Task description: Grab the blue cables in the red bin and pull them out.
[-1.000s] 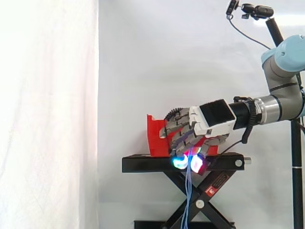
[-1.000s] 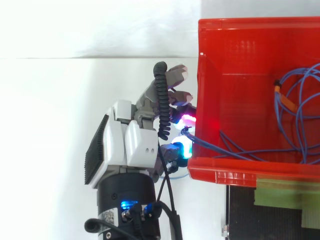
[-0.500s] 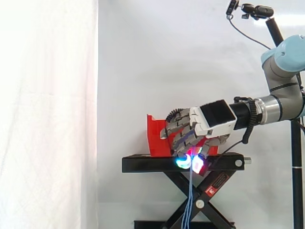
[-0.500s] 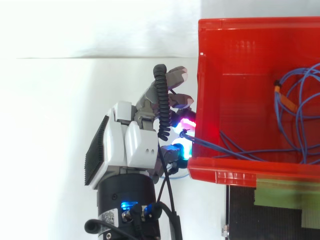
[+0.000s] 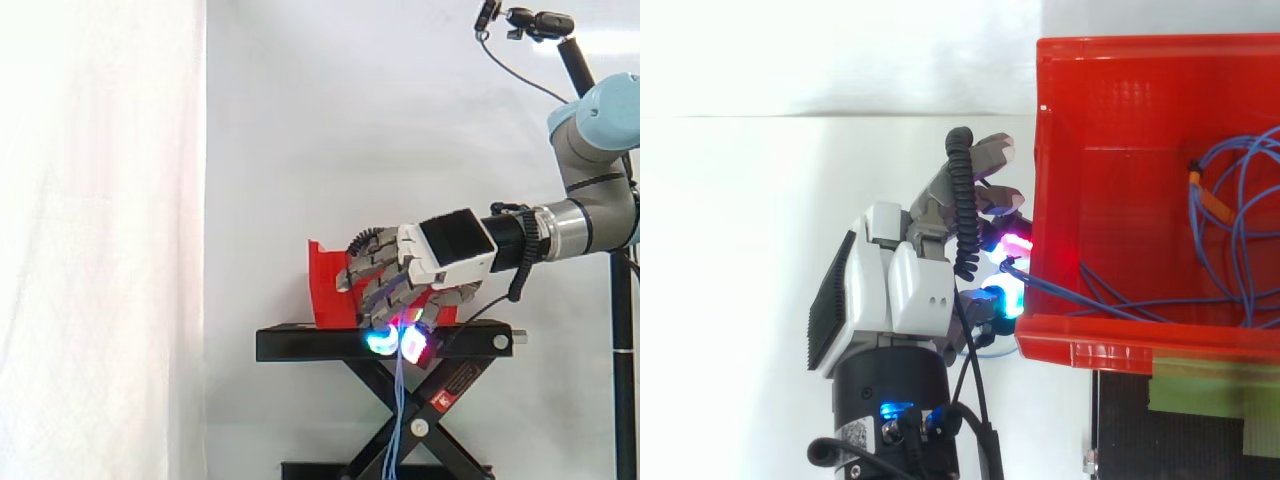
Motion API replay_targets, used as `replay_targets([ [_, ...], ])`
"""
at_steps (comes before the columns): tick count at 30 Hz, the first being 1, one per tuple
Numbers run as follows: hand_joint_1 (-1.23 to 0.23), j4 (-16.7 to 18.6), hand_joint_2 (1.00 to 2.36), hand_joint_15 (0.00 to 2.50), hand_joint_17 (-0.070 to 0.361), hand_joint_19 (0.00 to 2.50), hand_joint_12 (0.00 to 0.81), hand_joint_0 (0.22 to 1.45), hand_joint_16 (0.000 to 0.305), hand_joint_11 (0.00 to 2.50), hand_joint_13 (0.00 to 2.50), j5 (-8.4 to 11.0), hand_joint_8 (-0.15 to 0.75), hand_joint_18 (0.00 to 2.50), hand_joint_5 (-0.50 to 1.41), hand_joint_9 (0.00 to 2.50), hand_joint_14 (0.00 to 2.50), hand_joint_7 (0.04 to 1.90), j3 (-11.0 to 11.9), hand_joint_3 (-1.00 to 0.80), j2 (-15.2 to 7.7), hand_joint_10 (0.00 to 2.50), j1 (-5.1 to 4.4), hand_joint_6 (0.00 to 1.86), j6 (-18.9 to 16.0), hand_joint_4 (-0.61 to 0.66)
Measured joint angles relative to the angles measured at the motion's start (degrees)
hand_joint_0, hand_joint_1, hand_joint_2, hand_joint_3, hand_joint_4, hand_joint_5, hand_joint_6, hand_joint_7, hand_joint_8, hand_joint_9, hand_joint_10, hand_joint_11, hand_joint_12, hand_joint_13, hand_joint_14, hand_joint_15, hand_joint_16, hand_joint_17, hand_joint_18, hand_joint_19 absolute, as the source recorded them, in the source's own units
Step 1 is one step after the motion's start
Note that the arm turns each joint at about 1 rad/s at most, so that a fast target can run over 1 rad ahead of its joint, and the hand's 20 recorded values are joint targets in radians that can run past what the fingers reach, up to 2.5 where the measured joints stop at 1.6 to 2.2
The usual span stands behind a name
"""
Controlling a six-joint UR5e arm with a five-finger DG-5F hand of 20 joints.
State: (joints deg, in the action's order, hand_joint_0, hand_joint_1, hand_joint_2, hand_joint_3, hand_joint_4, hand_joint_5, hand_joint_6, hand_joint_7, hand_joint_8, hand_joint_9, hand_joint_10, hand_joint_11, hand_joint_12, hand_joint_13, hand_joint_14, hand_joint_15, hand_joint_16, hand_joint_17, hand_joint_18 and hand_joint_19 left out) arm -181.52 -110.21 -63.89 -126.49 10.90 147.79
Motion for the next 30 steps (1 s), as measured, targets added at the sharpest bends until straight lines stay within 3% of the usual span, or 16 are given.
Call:
replay_targets([
  [9,-0.92,-0.64,1.00,0.33,0.113,0.52,0.350,0.85,0.050,0.53,0.62,-0.03,0.268,0.57,0.93,0.96,0.01,0.79,0.00,-1.00,0.01,0.02,-0.02,0.01,0.00,0.17],
  [20,-0.90,-0.77,1.00,0.33,0.111,0.50,0.347,0.90,0.049,0.53,0.64,-0.04,0.267,0.60,1.01,0.99,0.01,0.96,0.03,-1.00,0.01,0.02,-0.18,0.00,0.00,0.13],
  [30,-0.89,-0.76,1.00,0.33,0.109,0.50,0.345,0.91,0.049,0.53,0.65,-0.03,0.267,0.61,1.01,1.00,0.01,0.97,0.22,-1.00,0.02,0.02,-0.28,0.06,-0.98,0.13],
])
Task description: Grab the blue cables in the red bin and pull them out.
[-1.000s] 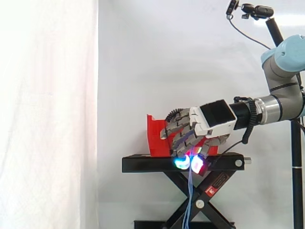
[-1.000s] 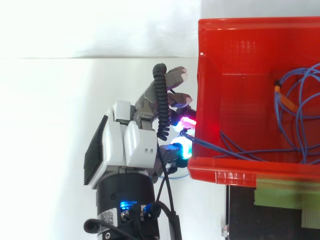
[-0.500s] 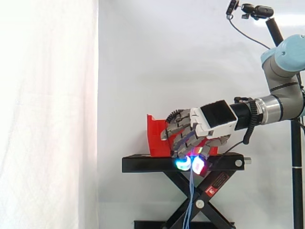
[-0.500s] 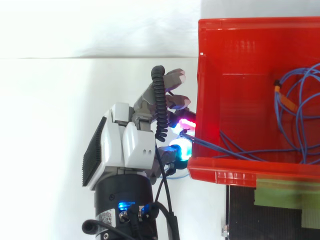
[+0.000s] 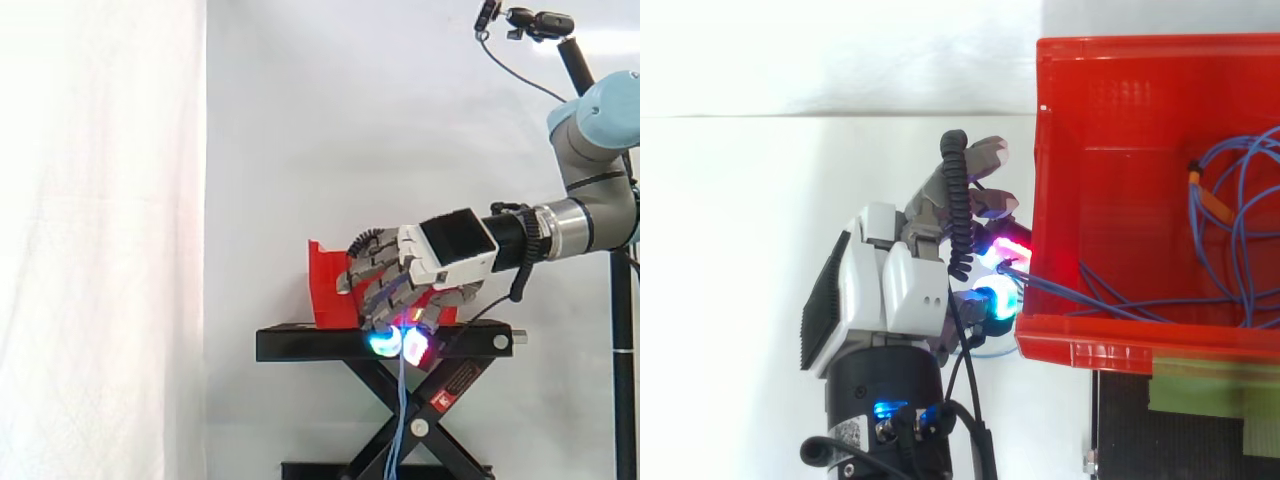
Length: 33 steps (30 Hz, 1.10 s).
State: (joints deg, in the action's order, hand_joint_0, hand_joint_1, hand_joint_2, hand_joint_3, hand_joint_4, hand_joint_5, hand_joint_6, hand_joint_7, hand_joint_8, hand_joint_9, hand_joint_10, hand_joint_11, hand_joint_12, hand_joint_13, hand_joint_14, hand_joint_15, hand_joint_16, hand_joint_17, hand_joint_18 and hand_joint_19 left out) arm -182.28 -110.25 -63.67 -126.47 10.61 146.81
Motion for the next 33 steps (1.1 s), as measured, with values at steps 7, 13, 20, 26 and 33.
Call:
replay_targets([
  [7,-0.89,-0.09,1.00,0.33,0.109,0.50,0.344,0.92,0.048,0.53,0.66,0.02,0.268,0.61,1.00,1.00,0.01,0.97,0.75,-1.00,0.00,0.02,-0.03,0.08,-5.36,0.13],
  [13,-0.88,0.02,1.00,0.32,0.109,0.51,0.346,0.92,0.048,0.53,0.66,-0.05,0.268,0.62,1.00,1.01,0.01,0.96,0.80,-1.00,0.00,0.02,-0.08,0.08,-14.04,0.13],
  [20,-0.88,0.07,1.00,0.33,0.108,0.51,0.346,0.92,0.048,0.52,0.66,-0.06,0.272,0.62,1.00,1.01,0.01,0.96,0.82,-1.00,0.00,0.02,-0.22,0.09,-24.55,0.13],
  [26,-0.88,-0.01,1.00,0.33,0.108,0.51,0.345,0.92,0.048,0.53,0.66,0.03,0.268,0.62,1.00,1.01,0.01,0.96,0.82,-1.00,0.00,0.02,-0.31,0.10,-29.21,0.13],
  [33,-0.88,-1.28,1.00,0.33,0.108,0.50,0.343,0.92,0.048,0.53,0.66,0.29,0.269,0.62,0.99,1.01,0.01,0.95,0.83,-1.00,0.00,0.02,-0.44,0.10,-37.78,0.13],
])
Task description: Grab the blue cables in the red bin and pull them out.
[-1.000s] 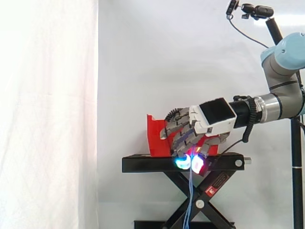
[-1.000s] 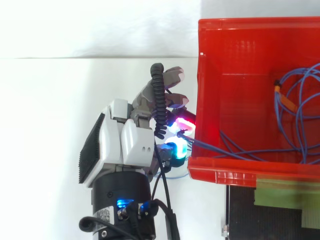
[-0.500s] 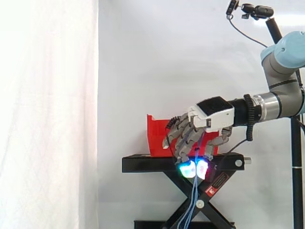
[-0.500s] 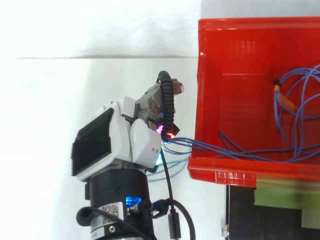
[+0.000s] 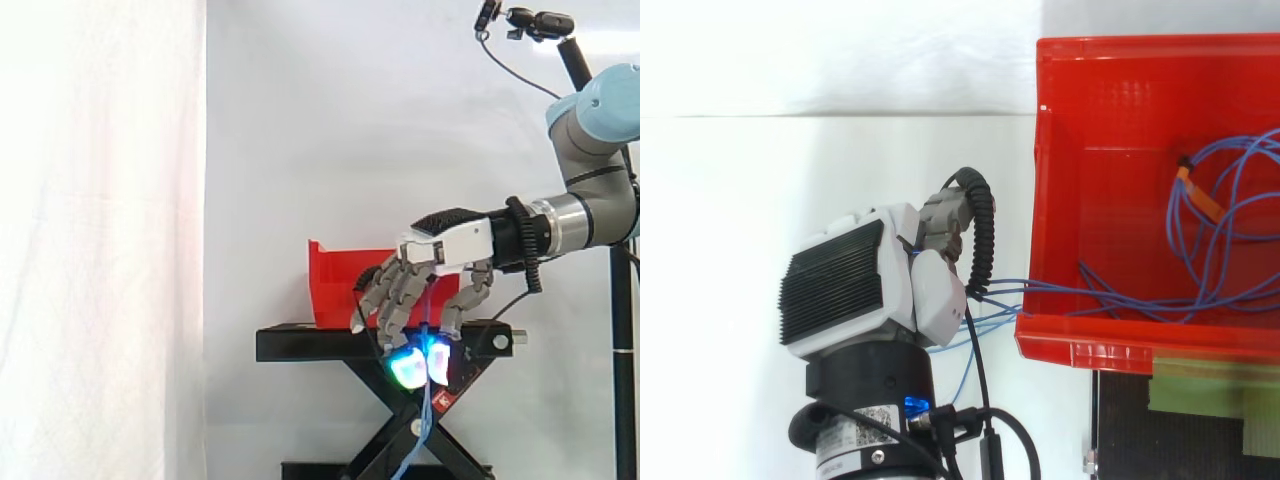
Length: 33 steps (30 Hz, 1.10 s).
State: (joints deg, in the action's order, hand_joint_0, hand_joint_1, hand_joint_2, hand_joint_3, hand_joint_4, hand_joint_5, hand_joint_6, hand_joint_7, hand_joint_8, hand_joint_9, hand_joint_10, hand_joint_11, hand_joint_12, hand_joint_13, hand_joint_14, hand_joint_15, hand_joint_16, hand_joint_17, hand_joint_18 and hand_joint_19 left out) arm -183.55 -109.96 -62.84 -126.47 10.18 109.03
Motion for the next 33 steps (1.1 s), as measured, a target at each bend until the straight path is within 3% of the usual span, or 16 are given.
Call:
replay_targets([
  [7,-0.88,-0.56,1.00,0.32,0.108,0.51,0.342,0.92,0.048,0.53,0.66,0.47,0.267,0.62,0.99,1.01,0.02,0.95,0.00,-1.00,0.00,0.02,-0.18,0.11,-9.97,0.14],
  [14,-0.88,-2.34,1.00,0.33,0.108,0.50,0.343,0.93,0.048,0.53,0.66,3.37,0.268,0.62,1.00,1.01,0.01,0.95,0.00,-1.00,0.00,0.02,-0.39,0.11,-20.60,0.13],
  [24,-0.88,-12.21,1.00,0.33,0.108,0.50,0.343,0.93,0.048,0.53,0.66,11.16,0.268,0.63,0.99,1.01,0.01,0.95,0.00,-1.00,0.00,0.02,-0.97,0.11,-36.33,0.13],
  [33,-0.88,-22.42,1.00,0.33,0.108,0.51,0.342,0.93,0.048,0.52,0.66,12.30,0.270,0.63,0.99,1.01,0.01,0.96,-0.02,-1.00,0.00,0.02,-1.68,0.10,-49.82,0.13],
])
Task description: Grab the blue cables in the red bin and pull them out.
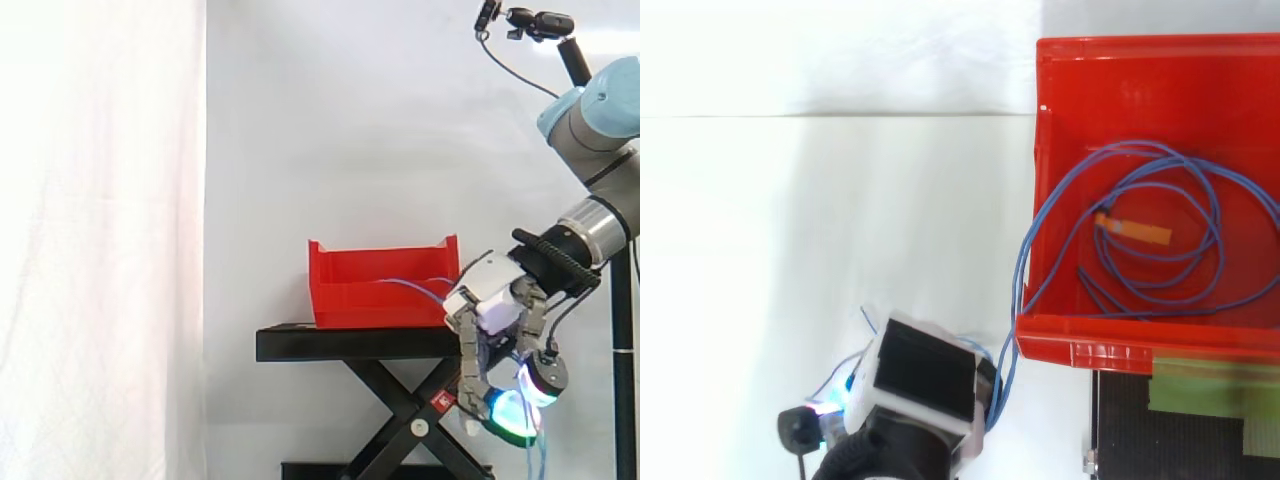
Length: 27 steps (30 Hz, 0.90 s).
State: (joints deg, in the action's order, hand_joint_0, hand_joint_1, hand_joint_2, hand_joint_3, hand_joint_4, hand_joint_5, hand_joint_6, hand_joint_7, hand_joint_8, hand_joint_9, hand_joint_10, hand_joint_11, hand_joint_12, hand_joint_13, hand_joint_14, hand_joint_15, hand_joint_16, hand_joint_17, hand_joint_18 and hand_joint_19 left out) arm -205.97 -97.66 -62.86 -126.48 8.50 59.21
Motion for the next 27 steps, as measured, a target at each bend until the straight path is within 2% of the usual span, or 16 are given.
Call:
replay_targets([
  [10,-0.88,-1.69,1.00,0.33,0.108,0.51,0.343,0.93,0.048,0.52,0.66,-0.05,0.268,0.62,0.99,1.01,0.01,0.95,0.01,-1.00,0.00,0.02,-0.52,0.11,-15.21,0.13],
  [19,-0.88,-2.48,1.00,0.33,0.108,0.51,0.344,0.93,0.048,0.52,0.66,0.03,0.268,0.62,1.00,1.01,0.01,0.95,0.10,-1.00,0.03,0.02,-1.76,0.10,-29.09,0.14],
  [27,-0.88,-2.31,1.00,0.33,0.108,0.51,0.344,0.93,0.048,0.53,0.66,0.24,0.266,0.62,1.00,1.01,0.02,0.95,1.95,-1.00,0.01,0.02,-2.62,0.10,-41.40,0.13],
])
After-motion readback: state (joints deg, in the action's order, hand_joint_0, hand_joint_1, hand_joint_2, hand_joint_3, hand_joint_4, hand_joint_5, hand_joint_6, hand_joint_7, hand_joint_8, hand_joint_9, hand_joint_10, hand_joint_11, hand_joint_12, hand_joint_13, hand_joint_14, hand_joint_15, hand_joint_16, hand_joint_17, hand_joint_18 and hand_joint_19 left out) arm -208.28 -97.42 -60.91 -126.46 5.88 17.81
